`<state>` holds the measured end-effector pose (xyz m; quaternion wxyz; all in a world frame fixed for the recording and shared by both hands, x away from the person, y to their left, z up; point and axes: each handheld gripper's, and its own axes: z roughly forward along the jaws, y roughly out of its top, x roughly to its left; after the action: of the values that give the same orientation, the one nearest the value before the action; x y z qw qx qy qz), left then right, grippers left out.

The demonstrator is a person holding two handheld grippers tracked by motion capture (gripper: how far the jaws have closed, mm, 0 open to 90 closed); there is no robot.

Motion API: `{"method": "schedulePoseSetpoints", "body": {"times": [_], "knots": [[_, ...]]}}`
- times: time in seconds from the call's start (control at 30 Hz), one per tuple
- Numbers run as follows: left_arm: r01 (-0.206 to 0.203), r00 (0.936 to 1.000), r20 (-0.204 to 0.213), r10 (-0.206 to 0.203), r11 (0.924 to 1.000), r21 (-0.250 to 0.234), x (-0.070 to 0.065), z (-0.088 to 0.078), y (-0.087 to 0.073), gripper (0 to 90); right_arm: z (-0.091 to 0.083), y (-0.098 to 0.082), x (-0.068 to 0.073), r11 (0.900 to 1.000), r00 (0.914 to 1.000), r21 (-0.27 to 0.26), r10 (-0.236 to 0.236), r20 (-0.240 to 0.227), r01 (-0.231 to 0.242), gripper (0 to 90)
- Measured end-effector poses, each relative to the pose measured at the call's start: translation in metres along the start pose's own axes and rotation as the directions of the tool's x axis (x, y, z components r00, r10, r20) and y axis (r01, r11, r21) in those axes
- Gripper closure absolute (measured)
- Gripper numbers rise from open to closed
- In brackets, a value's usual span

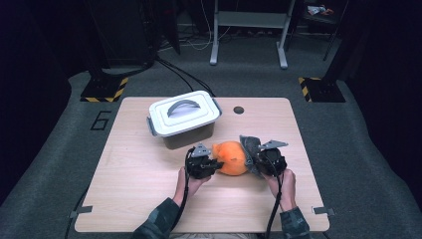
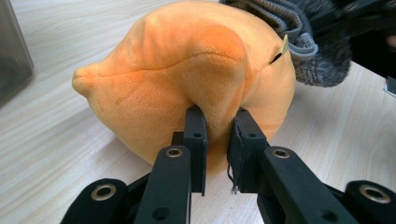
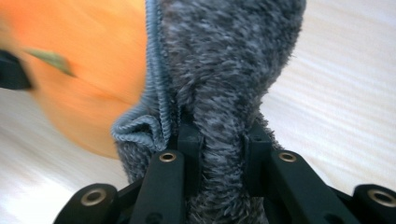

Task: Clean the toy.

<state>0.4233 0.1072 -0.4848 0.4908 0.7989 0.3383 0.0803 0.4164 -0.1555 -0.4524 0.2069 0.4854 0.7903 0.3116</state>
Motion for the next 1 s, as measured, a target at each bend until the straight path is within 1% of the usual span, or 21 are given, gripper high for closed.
{"method": "schedulePoseSetpoints", "body": {"times": [0.03, 0.17, 0.27, 0.33, 0.37, 0.4, 0.47, 0.5, 0.53, 0.57, 0.6, 0.67, 0.7, 0.73, 0.77, 0.8, 0.83, 0.87, 0.9, 0.93, 1.0], "knots": [[0.003, 1.0000, 0.001, -0.003, 1.0000, -0.001, 0.000, 0.000, 0.000, 78.5, 0.003, -0.002, -0.003, 1.000, 0.9999, -0.001, 0.007, -0.008, -0.007, 74.5], [0.004, 1.0000, 0.002, -0.004, 1.0000, -0.003, 0.000, 0.000, 0.000, 78.4, 0.011, -0.006, -0.010, 0.999, 0.9993, 0.034, 0.034, -0.011, -0.034, 74.4], [0.003, 1.0000, 0.006, -0.003, 1.0000, -0.004, 0.001, 0.000, 0.000, 78.4, 0.017, -0.007, -0.014, 0.998, 0.9996, 0.055, 0.027, -0.001, -0.027, 74.4], [0.003, 1.0000, 0.005, -0.003, 1.0000, -0.005, 0.000, 0.000, 0.000, 78.4, 0.024, -0.009, -0.017, 0.997, 0.9994, 0.075, 0.034, -0.001, -0.034, 74.3], [0.005, 1.0000, 0.005, -0.004, 1.0000, -0.006, 0.001, 0.000, 0.000, 78.4, 0.028, -0.011, -0.018, 0.995, 0.9988, 0.087, 0.048, 0.005, -0.048, 74.3], [0.006, 1.0000, 0.005, -0.006, 1.0000, -0.007, 0.001, 0.000, 0.000, 78.4, 0.032, -0.013, -0.019, 0.995, 0.9985, 0.087, 0.055, 0.000, -0.055, 74.1], [0.015, 0.9999, 0.005, -0.015, 0.9999, -0.008, 0.000, 0.000, 0.000, 78.3, 0.042, -0.017, -0.022, 0.990, 0.9968, 0.115, 0.079, -0.009, -0.078, 74.0], [0.012, 0.9999, 0.002, -0.012, 0.9999, -0.007, 0.000, 0.000, 0.000, 78.3, 0.044, -0.019, -0.023, 0.990, 0.9964, 0.120, 0.083, -0.017, -0.081, 74.0], [0.016, 0.9999, 0.004, -0.016, 0.9998, -0.006, -0.001, -0.001, 0.000, 78.3, 0.044, -0.019, -0.024, 0.990, 0.9958, 0.112, 0.088, -0.023, -0.085, 74.0], [0.017, 0.9999, 0.003, -0.017, 0.9998, -0.008, -0.001, -0.001, 0.000, 78.3, 0.042, -0.019, -0.024, 0.990, 0.9955, 0.108, 0.092, -0.023, -0.089, 74.1], [0.012, 0.9999, 0.000, -0.012, 0.9999, -0.007, -0.001, -0.001, 0.000, 78.3, 0.039, -0.018, -0.026, 0.991, 0.9962, 0.100, 0.085, -0.017, -0.083, 74.1], [0.007, 1.0000, 0.006, -0.007, 1.0000, -0.005, -0.001, -0.001, 0.000, 78.0, 0.029, -0.016, -0.028, 0.993, 0.9958, 0.076, 0.092, -0.003, -0.091, 74.1], [0.012, 0.9998, 0.013, -0.012, 0.9999, -0.003, -0.002, -0.001, 0.000, 77.7, 0.022, -0.015, -0.028, 0.994, 0.9951, 0.057, 0.098, 0.004, -0.098, 74.1], [0.014, 0.9998, 0.012, -0.013, 0.9999, -0.006, -0.002, -0.001, 0.000, 77.6, 0.014, -0.014, -0.028, 0.996, 0.9959, 0.025, 0.090, 0.008, -0.090, 74.1], [0.009, 0.9999, 0.013, -0.008, 0.9999, -0.007, -0.003, -0.001, 0.000, 77.6, 0.006, -0.012, -0.027, 0.997, 0.9965, 0.005, 0.083, 0.014, -0.083, 74.0], [0.005, 0.9999, 0.009, -0.005, 0.9999, -0.010, -0.003, 0.000, 0.000, 77.6, -0.002, -0.011, -0.026, 0.997, 0.9968, -0.016, 0.080, 0.007, -0.080, 74.1], [0.001, 1.0000, 0.010, -0.001, 0.9999, -0.014, -0.004, 0.000, 0.000, 77.6, -0.010, -0.008, -0.024, 0.997, 0.9980, -0.041, 0.064, -0.006, -0.064, 74.1], [-0.002, 1.0000, 0.007, 0.002, 0.9999, -0.014, -0.004, 0.000, 0.000, 77.6, -0.018, -0.006, -0.021, 0.997, 0.9984, -0.055, 0.053, -0.016, -0.054, 74.0], [-0.003, 1.0000, 0.007, 0.003, 0.9999, -0.014, -0.004, 0.000, 0.000, 77.6, -0.024, -0.002, -0.016, 0.996, 0.9989, -0.078, 0.042, -0.018, -0.044, 74.0], [-0.003, 1.0000, 0.009, 0.003, 1.0000, -0.010, -0.004, 0.000, 0.001, 77.6, -0.032, 0.002, -0.010, 0.996, 0.9996, -0.091, 0.014, -0.026, -0.016, 74.0], [-0.005, 1.0000, 0.007, 0.005, 0.9999, -0.010, -0.004, 0.001, 0.001, 77.6, -0.039, 0.009, 0.000, 0.994, 0.9987, -0.107, -0.027, -0.044, 0.023, 73.9]]}}
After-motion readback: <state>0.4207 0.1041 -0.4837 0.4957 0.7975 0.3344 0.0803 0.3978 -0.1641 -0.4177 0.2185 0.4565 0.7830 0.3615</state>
